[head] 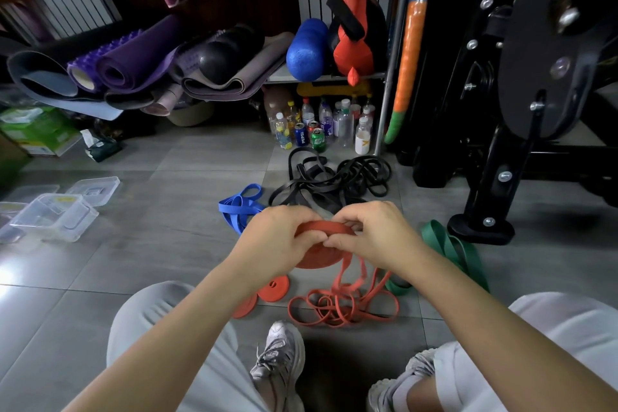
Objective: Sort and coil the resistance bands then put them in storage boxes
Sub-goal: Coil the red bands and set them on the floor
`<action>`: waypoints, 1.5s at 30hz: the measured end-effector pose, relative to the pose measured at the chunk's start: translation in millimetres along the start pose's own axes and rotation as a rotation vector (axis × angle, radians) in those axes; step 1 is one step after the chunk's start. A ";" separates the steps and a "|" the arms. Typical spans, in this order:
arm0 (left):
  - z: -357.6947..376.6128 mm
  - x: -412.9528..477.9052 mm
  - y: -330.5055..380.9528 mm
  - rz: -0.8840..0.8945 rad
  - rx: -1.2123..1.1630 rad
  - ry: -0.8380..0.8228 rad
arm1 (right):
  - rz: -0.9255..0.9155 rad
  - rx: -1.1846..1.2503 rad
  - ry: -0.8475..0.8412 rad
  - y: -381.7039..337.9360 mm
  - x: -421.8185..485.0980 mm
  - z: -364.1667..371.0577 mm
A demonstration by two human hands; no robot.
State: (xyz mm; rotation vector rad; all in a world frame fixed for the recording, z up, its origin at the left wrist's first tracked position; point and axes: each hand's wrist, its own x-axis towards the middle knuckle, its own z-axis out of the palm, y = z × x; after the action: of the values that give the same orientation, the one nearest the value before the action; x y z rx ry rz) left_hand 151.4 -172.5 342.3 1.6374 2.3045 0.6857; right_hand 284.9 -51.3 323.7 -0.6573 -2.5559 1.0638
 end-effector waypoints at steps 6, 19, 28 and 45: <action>-3.9 -5.0 -9.4 -0.034 -0.388 0.079 | 0.113 0.402 -0.002 8.1 -7.2 -2.3; 2.5 -6.9 -3.4 0.072 0.084 -0.089 | 0.053 0.037 -0.026 4.3 -3.9 3.0; -2.5 -3.7 -11.9 0.007 0.026 0.057 | 0.110 0.088 -0.073 34.5 -6.0 7.2; -50.5 1.9 -35.9 -0.087 -0.083 0.368 | 0.470 0.325 -0.131 116.8 -36.4 91.9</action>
State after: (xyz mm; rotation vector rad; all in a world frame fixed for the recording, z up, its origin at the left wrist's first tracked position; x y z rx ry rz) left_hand 98.7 -192.2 368.1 1.4646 2.5330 1.1262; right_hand 310.9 -51.5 172.9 -1.1589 -2.2988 1.6763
